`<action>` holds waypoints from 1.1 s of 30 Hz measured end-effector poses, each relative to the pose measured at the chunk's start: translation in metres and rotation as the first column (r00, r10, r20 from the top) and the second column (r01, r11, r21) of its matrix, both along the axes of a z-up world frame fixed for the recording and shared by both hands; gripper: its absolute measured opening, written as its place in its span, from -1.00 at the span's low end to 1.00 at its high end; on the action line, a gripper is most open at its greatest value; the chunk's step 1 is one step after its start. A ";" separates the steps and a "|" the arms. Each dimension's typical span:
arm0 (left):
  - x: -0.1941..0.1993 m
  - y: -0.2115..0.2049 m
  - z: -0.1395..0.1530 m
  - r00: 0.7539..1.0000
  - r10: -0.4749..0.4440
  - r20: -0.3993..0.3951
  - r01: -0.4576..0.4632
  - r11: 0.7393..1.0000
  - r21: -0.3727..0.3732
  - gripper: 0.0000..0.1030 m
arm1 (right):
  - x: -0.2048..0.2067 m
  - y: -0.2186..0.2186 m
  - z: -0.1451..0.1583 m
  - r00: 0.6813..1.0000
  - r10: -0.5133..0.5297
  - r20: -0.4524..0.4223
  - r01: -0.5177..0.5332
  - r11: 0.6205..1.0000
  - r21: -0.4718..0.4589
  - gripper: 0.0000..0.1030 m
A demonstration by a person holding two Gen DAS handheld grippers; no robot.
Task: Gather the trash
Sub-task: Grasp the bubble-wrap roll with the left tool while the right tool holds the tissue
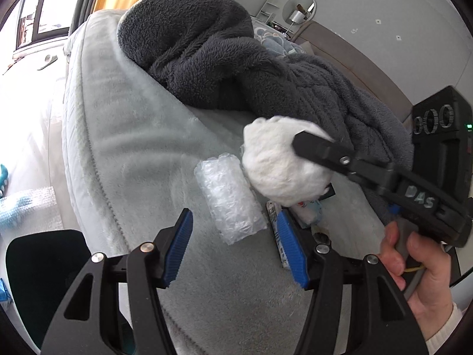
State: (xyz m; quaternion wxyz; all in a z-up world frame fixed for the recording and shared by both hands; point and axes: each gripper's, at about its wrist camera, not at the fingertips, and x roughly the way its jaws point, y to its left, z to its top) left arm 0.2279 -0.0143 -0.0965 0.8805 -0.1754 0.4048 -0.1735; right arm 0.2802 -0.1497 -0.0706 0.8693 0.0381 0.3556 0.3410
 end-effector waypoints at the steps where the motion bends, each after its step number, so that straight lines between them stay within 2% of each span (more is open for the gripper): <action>1: 0.002 -0.001 -0.001 1.000 0.002 -0.005 -0.002 1.000 0.004 0.17 | 0.000 -0.001 0.001 1.000 -0.003 0.002 0.003 1.000 0.002 -0.49; 9: 0.010 -0.019 -0.005 0.999 0.001 -0.032 0.000 0.999 0.042 0.07 | -0.003 -0.016 0.007 0.999 -0.031 0.013 0.031 0.999 0.026 -0.49; 15: 0.016 -0.026 -0.002 0.999 0.011 -0.034 -0.011 1.000 0.003 0.01 | -0.010 -0.031 0.016 0.998 -0.058 0.029 0.056 0.997 0.053 -0.49; 20: 0.022 -0.042 -0.003 0.998 0.014 -0.061 -0.013 1.000 0.014 -0.18 | -0.017 -0.039 0.022 0.997 -0.069 0.044 0.067 0.997 0.045 -0.49; 27: 0.020 -0.045 0.001 0.999 0.037 -0.040 -0.035 0.998 0.060 -0.44 | -0.024 -0.046 0.032 0.994 -0.090 0.060 0.088 0.996 0.031 -0.49; 33: 0.010 -0.043 0.011 0.999 0.039 0.029 -0.041 0.994 0.103 -0.47 | -0.030 -0.047 0.043 0.991 -0.112 0.075 0.110 0.993 0.035 -0.49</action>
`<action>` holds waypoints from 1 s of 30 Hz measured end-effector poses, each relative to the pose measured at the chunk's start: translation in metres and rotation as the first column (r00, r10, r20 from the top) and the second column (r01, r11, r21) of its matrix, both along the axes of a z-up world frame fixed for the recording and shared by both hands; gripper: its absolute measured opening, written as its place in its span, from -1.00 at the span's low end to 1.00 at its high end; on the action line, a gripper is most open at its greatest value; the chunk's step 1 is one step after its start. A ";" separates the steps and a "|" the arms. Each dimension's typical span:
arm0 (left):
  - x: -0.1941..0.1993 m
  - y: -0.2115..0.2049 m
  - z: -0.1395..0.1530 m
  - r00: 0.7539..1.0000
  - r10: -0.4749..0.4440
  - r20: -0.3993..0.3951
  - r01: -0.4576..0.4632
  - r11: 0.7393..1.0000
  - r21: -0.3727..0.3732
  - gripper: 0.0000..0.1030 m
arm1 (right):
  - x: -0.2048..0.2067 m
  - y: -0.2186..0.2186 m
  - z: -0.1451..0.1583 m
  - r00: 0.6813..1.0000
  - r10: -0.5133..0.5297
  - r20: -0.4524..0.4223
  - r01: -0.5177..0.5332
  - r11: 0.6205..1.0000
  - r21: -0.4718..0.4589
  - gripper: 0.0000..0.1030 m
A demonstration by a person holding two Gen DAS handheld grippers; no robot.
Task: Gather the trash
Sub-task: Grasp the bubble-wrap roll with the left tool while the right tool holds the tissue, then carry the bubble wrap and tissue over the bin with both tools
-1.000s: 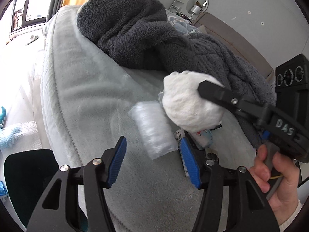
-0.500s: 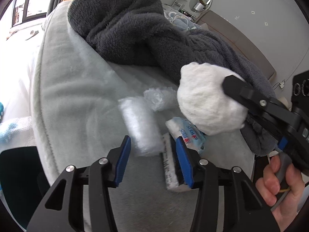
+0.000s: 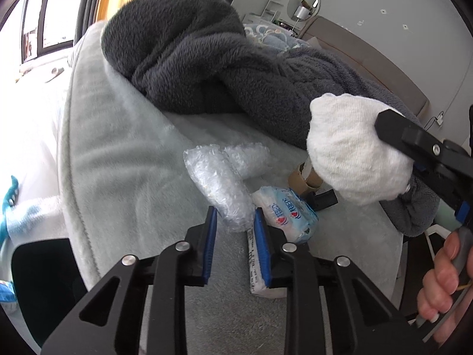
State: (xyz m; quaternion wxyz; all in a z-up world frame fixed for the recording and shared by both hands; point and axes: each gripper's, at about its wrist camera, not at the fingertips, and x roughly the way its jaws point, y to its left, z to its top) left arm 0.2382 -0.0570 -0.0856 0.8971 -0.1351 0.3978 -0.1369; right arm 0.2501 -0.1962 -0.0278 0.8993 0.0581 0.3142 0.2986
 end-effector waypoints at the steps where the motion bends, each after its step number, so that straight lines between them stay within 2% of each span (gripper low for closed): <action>1: -0.002 0.001 0.002 1.000 0.002 0.012 -0.002 1.000 0.008 -0.47 | 0.000 0.001 0.001 1.000 -0.002 -0.001 0.002 1.000 0.005 -0.49; 9: -0.020 0.021 0.012 0.996 0.012 0.087 -0.008 0.999 -0.045 -0.47 | -0.005 0.024 0.007 1.000 0.007 -0.005 -0.007 1.000 0.007 -0.49; 15: -0.030 0.038 0.018 0.991 0.039 0.130 -0.039 0.999 -0.001 -0.47 | -0.007 0.035 -0.002 0.998 -0.004 -0.066 0.008 0.997 0.073 -0.49; 19: -0.040 0.060 0.014 0.990 0.076 0.116 -0.078 0.997 0.008 -0.47 | -0.010 0.047 -0.001 0.996 -0.006 -0.088 0.016 0.992 0.123 -0.49; 23: -0.051 0.078 0.005 0.988 0.102 0.113 -0.110 0.992 0.068 -0.47 | -0.012 0.064 -0.002 0.993 0.015 -0.115 0.005 0.984 0.175 -0.49; 30: -0.066 0.117 -0.018 0.986 0.162 0.046 -0.165 0.982 0.091 -0.47 | -0.009 0.098 -0.014 0.987 0.027 -0.156 0.000 0.985 0.170 -0.49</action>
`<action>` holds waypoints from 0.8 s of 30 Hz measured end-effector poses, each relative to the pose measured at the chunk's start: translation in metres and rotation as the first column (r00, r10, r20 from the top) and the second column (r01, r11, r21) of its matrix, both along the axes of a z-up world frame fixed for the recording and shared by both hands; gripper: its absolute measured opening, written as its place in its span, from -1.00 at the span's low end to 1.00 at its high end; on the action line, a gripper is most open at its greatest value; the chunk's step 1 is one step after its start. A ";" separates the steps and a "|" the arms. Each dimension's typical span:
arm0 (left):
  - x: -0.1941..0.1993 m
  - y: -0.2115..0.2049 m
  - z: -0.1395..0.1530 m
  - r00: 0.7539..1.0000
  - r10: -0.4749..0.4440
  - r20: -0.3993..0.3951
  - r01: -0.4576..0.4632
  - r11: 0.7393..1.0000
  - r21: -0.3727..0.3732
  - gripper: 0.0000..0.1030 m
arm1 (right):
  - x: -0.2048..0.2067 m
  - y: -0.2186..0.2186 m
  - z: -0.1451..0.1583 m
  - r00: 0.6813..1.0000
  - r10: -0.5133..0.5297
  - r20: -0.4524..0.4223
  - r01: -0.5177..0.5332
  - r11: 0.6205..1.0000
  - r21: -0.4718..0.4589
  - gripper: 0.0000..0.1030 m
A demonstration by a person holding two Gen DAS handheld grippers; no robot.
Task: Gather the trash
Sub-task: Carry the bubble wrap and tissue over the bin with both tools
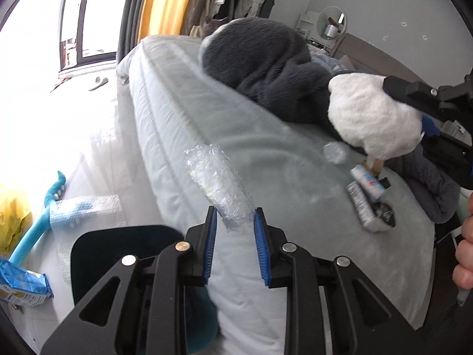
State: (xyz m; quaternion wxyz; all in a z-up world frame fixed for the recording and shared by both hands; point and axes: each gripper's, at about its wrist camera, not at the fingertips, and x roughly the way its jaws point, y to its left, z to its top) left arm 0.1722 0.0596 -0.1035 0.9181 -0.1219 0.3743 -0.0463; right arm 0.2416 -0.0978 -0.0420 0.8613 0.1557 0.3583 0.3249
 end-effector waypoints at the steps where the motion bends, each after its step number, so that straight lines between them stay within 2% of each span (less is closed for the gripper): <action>1: -0.002 0.006 -0.003 1.000 0.010 -0.011 -0.010 1.000 0.002 -0.47 | 0.000 0.007 -0.002 1.000 0.006 -0.005 -0.006 1.000 -0.005 -0.49; 6: -0.010 0.031 -0.015 0.997 0.050 -0.063 -0.050 0.999 -0.001 -0.47 | -0.001 0.034 -0.010 0.999 0.035 -0.019 -0.035 0.999 -0.030 -0.49; 9: -0.014 0.042 -0.028 0.990 0.070 -0.119 -0.069 0.998 0.012 -0.47 | -0.004 0.052 -0.017 0.998 0.055 -0.033 -0.056 0.997 -0.045 -0.49; 12: -0.019 0.052 -0.046 0.977 0.098 -0.189 -0.092 0.995 0.037 -0.47 | -0.006 0.071 -0.023 0.996 0.076 -0.042 -0.079 0.994 -0.072 -0.49; 19: -0.028 0.081 -0.084 0.931 0.125 -0.342 -0.126 0.992 0.021 -0.47 | -0.013 0.113 -0.035 0.988 0.147 -0.048 -0.152 0.979 -0.137 -0.49; 24: -0.034 0.094 -0.100 0.901 0.122 -0.417 -0.129 0.992 0.013 -0.47 | -0.013 0.135 -0.044 0.983 0.173 -0.064 -0.182 0.967 -0.178 -0.49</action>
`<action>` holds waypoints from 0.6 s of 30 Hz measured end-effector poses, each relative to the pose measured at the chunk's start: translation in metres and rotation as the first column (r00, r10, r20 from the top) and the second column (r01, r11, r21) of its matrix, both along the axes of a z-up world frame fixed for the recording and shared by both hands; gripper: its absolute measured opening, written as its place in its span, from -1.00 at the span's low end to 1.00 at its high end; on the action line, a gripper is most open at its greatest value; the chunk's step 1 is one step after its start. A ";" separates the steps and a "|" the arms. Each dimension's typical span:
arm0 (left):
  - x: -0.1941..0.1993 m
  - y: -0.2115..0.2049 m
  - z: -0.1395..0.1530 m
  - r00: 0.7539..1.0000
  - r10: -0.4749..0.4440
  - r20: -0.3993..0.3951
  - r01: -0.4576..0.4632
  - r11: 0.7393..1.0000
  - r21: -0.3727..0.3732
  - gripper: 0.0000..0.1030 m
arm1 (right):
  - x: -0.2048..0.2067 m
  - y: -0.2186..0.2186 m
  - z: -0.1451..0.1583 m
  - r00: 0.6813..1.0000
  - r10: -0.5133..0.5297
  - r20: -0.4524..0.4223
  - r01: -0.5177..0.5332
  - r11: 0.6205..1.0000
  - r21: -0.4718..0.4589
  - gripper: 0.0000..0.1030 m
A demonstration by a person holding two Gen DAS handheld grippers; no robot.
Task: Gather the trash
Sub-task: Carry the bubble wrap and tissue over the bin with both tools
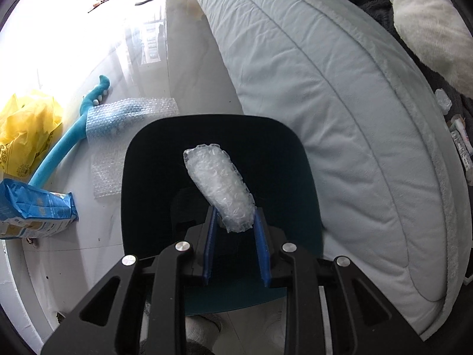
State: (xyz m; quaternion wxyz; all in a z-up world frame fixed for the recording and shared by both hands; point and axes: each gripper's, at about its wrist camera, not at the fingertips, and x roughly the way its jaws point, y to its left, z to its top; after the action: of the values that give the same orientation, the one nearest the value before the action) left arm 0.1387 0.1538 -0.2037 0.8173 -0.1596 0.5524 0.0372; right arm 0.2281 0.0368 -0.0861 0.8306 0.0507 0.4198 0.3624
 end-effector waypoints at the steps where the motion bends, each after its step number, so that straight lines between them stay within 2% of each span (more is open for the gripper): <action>1: 0.000 0.003 -0.003 1.000 -0.002 -0.016 0.002 1.000 -0.009 -0.47 | 0.000 0.004 -0.002 1.000 0.003 -0.003 -0.003 1.000 -0.009 -0.49; 4: -0.002 0.006 -0.011 0.997 -0.017 -0.069 0.015 0.999 -0.034 -0.45 | 0.000 0.014 -0.009 1.000 0.017 -0.015 -0.018 0.999 -0.044 -0.49; 8: -0.008 0.011 -0.017 0.994 -0.026 -0.104 0.025 1.000 -0.009 -0.44 | -0.001 0.029 -0.024 0.999 0.029 -0.038 -0.033 0.995 -0.097 -0.49; 12: -0.014 0.020 -0.019 0.993 -0.025 -0.117 0.022 1.000 -0.020 -0.11 | 0.000 0.041 -0.043 0.997 0.034 -0.072 -0.043 0.990 -0.135 -0.49; 18: -0.023 0.037 -0.018 0.993 -0.013 -0.120 0.011 1.000 -0.017 0.09 | -0.003 0.056 -0.062 0.994 0.048 -0.102 -0.066 0.982 -0.178 -0.49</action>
State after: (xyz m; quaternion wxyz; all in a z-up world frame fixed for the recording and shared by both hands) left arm 0.1159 0.1905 -0.2215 0.7814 -0.1604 0.6019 0.0376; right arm 0.2253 0.0925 -0.1479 0.7997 -0.0194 0.4920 0.3435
